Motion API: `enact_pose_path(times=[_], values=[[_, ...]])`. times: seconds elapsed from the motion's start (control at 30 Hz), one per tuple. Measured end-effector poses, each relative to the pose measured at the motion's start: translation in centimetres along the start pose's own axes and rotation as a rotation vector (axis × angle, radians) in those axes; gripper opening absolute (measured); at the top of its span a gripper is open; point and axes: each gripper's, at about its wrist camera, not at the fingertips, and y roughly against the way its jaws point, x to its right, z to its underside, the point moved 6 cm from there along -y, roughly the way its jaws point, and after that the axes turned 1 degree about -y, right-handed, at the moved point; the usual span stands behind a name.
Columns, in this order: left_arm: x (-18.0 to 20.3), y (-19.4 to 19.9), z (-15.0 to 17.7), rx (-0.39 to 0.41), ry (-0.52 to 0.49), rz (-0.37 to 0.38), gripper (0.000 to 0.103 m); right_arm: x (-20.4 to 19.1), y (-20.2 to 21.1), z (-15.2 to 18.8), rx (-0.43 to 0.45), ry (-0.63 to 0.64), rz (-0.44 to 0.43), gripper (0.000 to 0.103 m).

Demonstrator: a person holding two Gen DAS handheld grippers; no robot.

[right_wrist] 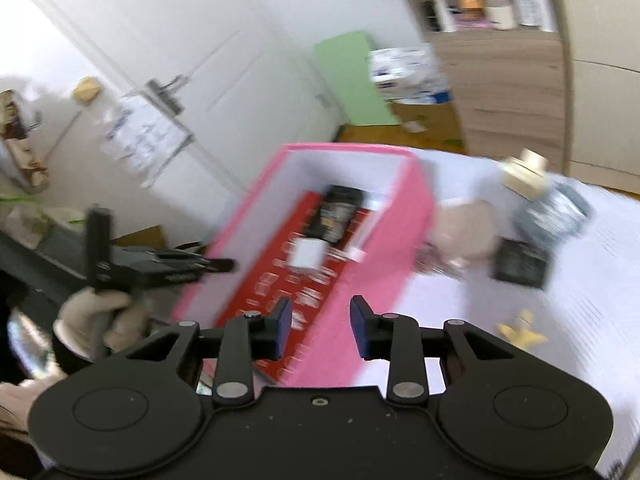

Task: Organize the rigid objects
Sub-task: 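Move the right tool back to the purple star clip on the table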

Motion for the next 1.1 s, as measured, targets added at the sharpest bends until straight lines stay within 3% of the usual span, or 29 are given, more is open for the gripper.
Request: enact_pose_path(times=[0.23, 0.43, 0.77, 0.9, 1.03, 1.1], values=[[0.0, -0.2, 0.0, -0.007, 0.007, -0.002, 0.008, 5.1, -1.0, 4.5, 0.042, -0.042, 0.178, 0.038], [0.0, -0.2, -0.1, -0.007, 0.006, -0.002, 0.008, 7.6, -3.6, 7.1, 0.042, -0.045, 0.262, 0.043], [0.0, -0.2, 0.0, -0.008, 0.015, 0.001, 0.008, 9.0, -7.6, 7.5, 0.036, -0.024, 0.368, 0.052], [0.1, -0.3, 0.0, -0.008, 0.014, 0.005, 0.008, 8.7, -8.0, 7.1, 0.067, -0.003, 0.401, 0.062], [-0.1, -0.3, 0.0, -0.007, 0.021, 0.013, 0.008, 8.7, -8.4, 6.7, 0.128, -0.012, 0.432, 0.061], [-0.2, -0.3, 0.0, -0.009, 0.022, 0.016, 0.008, 8.6, -8.5, 6.6, 0.141, 0.009, 0.448, 0.053]])
